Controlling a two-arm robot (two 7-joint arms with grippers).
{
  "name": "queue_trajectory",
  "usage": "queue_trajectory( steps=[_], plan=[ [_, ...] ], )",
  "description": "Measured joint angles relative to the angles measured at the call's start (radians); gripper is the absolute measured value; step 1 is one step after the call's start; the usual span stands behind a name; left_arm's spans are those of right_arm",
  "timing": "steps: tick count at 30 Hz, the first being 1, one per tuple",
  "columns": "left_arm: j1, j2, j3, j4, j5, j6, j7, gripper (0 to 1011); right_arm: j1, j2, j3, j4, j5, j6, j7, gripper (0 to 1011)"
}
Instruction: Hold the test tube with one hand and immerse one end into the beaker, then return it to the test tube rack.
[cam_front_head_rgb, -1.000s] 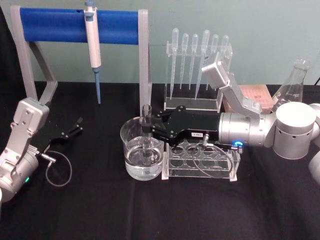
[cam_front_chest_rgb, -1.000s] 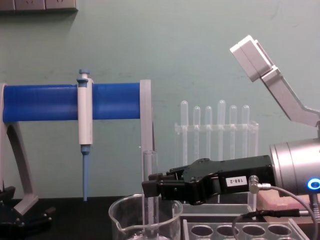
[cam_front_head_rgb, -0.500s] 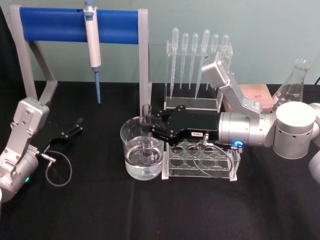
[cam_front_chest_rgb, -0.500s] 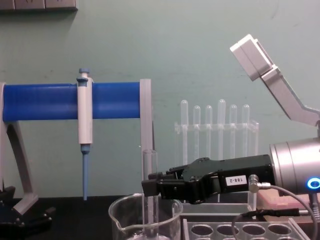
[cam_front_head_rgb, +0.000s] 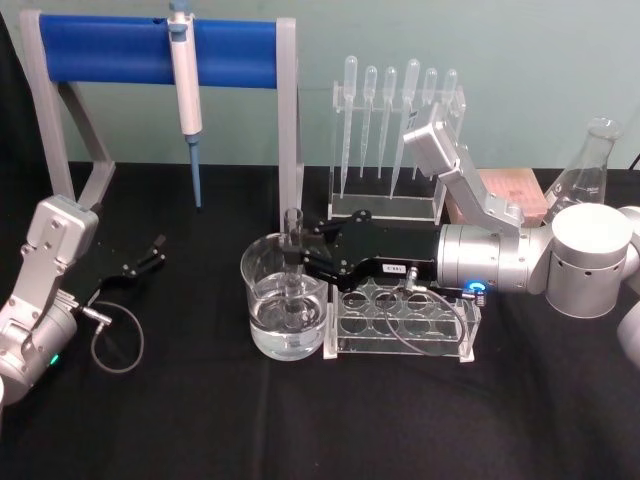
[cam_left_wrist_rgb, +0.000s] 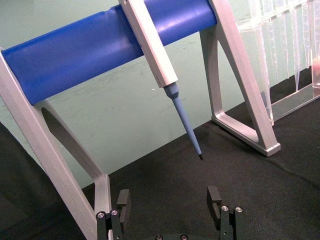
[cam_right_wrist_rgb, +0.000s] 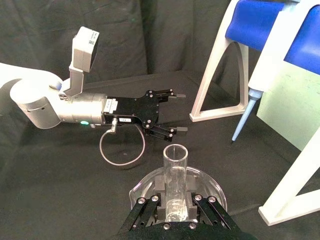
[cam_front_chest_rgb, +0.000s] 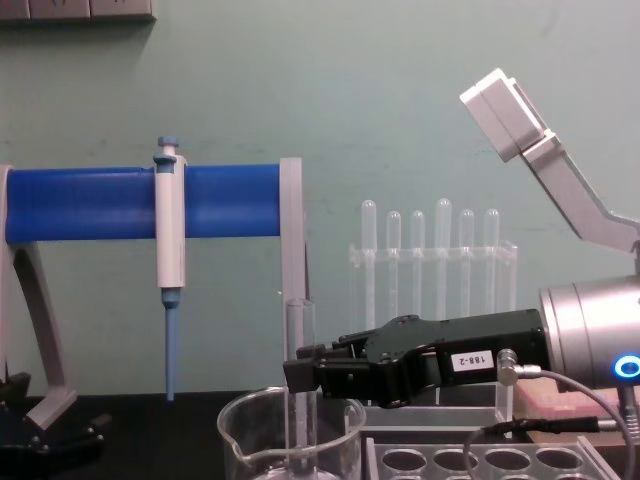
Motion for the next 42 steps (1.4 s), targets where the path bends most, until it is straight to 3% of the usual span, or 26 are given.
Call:
queue_trajectory(
  steps=[42],
  plan=[
    [0.000, 0.000, 0.000, 0.000, 0.000, 0.000, 0.000, 1000, 0.000, 0.000, 0.000, 0.000, 0.000, 0.000, 0.000, 221]
  ],
)
